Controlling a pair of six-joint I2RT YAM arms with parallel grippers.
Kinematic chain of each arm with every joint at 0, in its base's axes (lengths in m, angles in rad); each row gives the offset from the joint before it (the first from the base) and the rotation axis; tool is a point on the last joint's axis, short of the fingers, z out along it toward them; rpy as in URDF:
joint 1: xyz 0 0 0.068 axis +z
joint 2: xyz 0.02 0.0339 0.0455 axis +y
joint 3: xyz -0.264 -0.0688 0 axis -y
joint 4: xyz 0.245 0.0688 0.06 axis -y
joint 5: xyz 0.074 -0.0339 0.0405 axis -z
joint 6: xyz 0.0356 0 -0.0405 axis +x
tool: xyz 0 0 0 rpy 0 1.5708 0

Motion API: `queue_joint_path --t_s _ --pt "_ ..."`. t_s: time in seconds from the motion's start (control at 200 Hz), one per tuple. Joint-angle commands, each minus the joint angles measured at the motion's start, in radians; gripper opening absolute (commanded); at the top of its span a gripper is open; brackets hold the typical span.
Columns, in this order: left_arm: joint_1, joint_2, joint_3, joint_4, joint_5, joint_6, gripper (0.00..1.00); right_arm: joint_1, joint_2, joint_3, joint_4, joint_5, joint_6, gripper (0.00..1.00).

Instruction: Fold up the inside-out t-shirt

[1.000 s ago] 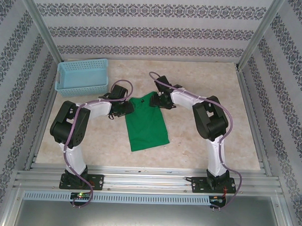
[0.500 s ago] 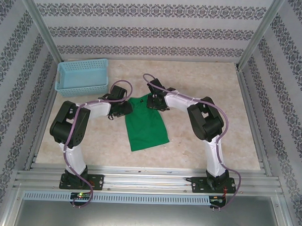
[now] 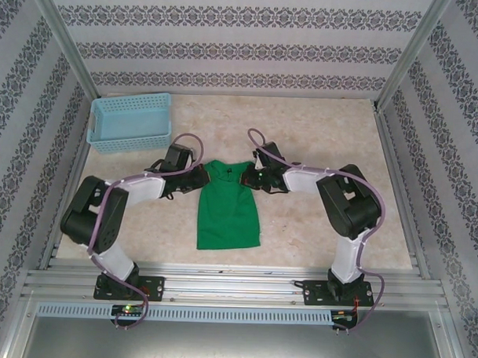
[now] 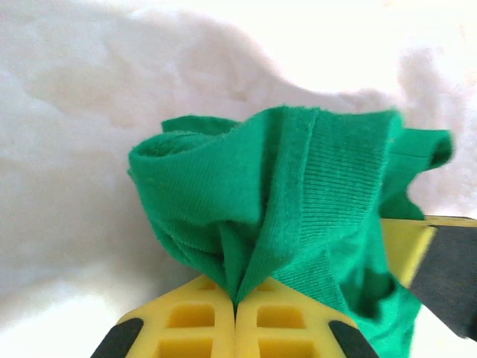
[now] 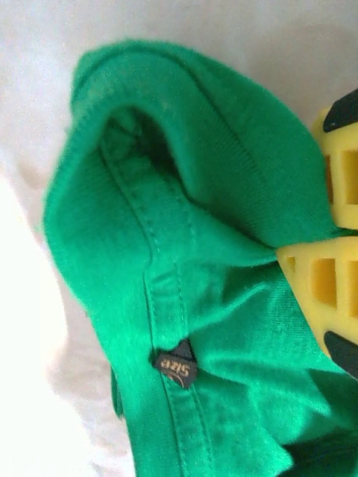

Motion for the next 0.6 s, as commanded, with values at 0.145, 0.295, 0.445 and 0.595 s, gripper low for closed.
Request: queue_joint_path --t_s 0.145,0.295,0.445,0.595 --pt "-0.016 -0.208 -0.203 0.155 0.115 -0.094 0.0 -0.006 -0.201 -0.291 0.404 -0.137 0.132 0.0" --pt "-0.019 -0.306 -0.266 0.124 0.099 -0.072 0.0 0.014 -0.313 -0.441 0.524 -0.098 0.151 0.0" --pt "-0.019 -0.304 -0.257 0.153 0.113 -0.07 0.0 0.003 -0.387 -0.49 0.587 -0.103 0.156 0.0" --pt "-0.019 -0.263 -0.227 0.18 0.132 -0.087 0.0 -0.006 -0.448 -0.476 0.494 -0.055 0.118 0.0"
